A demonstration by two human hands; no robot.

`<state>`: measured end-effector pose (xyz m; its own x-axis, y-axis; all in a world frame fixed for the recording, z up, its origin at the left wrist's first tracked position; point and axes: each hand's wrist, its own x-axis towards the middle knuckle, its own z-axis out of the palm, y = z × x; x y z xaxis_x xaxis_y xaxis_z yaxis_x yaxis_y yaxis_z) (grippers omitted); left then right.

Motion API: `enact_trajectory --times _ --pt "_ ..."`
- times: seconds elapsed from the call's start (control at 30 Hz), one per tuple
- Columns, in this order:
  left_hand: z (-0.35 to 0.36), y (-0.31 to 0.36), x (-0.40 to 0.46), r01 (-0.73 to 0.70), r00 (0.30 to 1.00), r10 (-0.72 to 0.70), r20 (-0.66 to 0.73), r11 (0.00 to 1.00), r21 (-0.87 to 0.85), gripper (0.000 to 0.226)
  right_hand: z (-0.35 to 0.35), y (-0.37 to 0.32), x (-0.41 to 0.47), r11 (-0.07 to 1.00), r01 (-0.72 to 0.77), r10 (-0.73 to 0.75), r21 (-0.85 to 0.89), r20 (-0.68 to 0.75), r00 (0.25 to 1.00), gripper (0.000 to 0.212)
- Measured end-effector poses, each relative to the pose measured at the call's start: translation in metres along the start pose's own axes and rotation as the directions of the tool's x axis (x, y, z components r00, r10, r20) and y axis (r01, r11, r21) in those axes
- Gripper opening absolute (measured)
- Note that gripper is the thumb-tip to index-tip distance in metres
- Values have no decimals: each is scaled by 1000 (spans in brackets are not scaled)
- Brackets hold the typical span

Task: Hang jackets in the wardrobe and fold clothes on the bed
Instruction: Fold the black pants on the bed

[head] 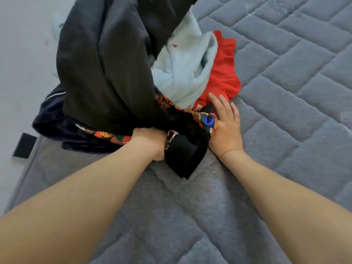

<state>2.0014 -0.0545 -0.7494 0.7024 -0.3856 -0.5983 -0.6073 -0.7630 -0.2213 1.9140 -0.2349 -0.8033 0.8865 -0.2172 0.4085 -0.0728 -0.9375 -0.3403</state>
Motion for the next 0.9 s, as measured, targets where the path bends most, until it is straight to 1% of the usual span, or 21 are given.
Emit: enact_trajectory --times 0.07,0.13,0.2,0.27,0.3,0.37,0.47,0.5,0.53,0.57,0.6,0.67,0.7,0.77,0.83,0.87,0.9 --pt "10 1 -3 30 996 -30 -90 1000 1 47 -4 -4 1 1000 3 -3 3 -7 1000 31" --pt "17 5 -7 57 986 -56 -158 998 1 51 -9 -10 -3 999 12 -10 47 -34 999 33" --pt "17 9 -10 89 976 -88 -198 996 -4 53 -17 -13 -18 993 -13 19 117 -45 999 48" --pt "14 13 -17 124 965 -122 -230 992 -5 52 -31 -12 -46 993 -66 63 100 32 997 57" --pt "14 15 -23 135 961 -131 -244 991 2 51 -39 -11 -64 995 -86 81 56 91 993 57" --pt "19 23 -42 131 959 -119 -258 991 32 50 -56 -10 -105 996 -86 90 -29 175 980 51" --pt "38 46 -81 58 967 -47 -251 998 37 49 -86 -17 -169 987 -136 151 -81 231 961 47" --pt "46 56 -98 29 973 -22 -230 999 27 49 -99 -22 -188 983 -164 180 -83 268 946 48" --pt "55 66 -116 2 980 1 -198 1000 12 50 -113 -28 -206 978 -182 205 -99 337 919 51" --pt "64 78 -134 -27 986 26 -165 1000 -9 50 -128 -30 -224 972 -188 230 -139 433 872 55" --pt "74 91 -154 -56 989 51 -140 998 -36 51 -147 -31 -242 962 -188 267 -198 539 799 59" --pt "94 121 -199 -101 992 91 -90 989 -109 53 -187 -32 -270 928 -172 362 -330 699 616 63" --pt "105 139 -224 -123 992 118 -42 981 -150 54 -207 -34 -282 904 -165 421 -395 753 506 64" --pt "125 176 -278 -183 979 200 47 952 -243 54 -248 -37 -297 845 -132 534 -519 797 284 70" --pt "142 204 -335 -255 937 317 144 906 -337 50 -287 -43 -305 777 -73 630 -626 774 69 68" --pt "148 211 -360 -280 902 376 211 884 -375 50 -303 -48 -308 746 -36 665 -665 746 -18 64" --pt "152 212 -382 -299 862 425 275 866 -401 52 -314 -54 -308 721 -5 691 -693 719 -66 60"
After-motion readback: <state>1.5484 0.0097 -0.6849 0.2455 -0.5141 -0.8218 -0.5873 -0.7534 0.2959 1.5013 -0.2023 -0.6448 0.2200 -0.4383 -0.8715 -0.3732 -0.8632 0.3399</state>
